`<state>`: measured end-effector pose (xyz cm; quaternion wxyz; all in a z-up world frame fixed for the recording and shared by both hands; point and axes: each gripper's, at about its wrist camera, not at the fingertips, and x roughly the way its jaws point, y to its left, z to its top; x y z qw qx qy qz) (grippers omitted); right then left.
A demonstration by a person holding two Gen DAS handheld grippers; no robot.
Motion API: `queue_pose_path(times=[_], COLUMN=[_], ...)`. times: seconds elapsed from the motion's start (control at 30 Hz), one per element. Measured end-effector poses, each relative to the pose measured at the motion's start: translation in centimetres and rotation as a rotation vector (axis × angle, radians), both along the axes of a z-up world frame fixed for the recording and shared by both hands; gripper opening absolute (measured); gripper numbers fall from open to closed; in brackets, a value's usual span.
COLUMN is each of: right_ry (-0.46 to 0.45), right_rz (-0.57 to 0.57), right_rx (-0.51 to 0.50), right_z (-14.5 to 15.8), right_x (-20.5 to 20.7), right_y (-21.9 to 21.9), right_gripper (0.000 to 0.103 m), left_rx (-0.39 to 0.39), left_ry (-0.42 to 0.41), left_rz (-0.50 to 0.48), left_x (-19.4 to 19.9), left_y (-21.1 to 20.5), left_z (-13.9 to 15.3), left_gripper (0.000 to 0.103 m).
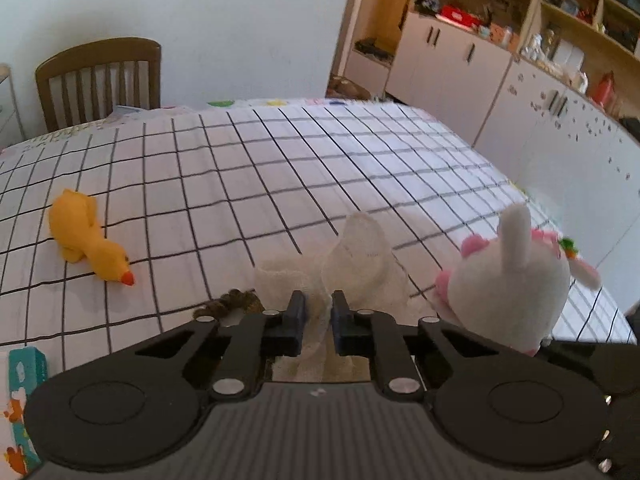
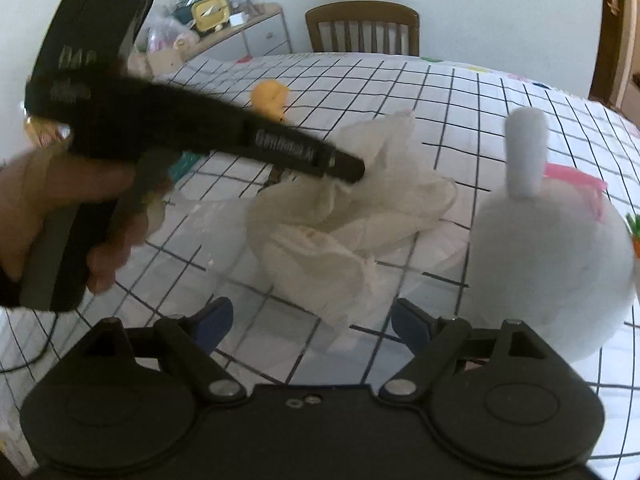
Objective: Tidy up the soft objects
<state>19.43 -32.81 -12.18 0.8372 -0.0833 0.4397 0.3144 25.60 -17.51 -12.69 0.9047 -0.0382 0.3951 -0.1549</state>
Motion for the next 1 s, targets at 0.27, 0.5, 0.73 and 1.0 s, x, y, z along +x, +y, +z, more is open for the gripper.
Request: queue_pose_path(times=[0.27,0.5,0.73,1.0], right_ry=[-0.033,-0.034,-0.089,-0.152], right_rz=[0.034,0.031,0.048,0.104], right_rx=[-0.050,-0.032,-0.041,-0.080], right_z=[-0.7,0.0,1.7,1.1], right_x=[-0.2,-0.2,1.3,3.4], right_y=[1.5,0.7,0.1,2.2], right_gripper=[0.088,0.088,0.088,0.088], left_rx=[-0.014,-0.021,-0.051,-0.057], left_ry=[0.021,0.010,-0.013,0.002], left_rz=[0.017,-0.052,-0.041,-0.004], left_x=[0.2,-1.3,-2.5,-4.2], left_y=[1.2,0.6,2.3,4.1], left_z=[0.3,1.1,2.0,1.5], left_gripper=[0.011,0.014,0.087,0.087])
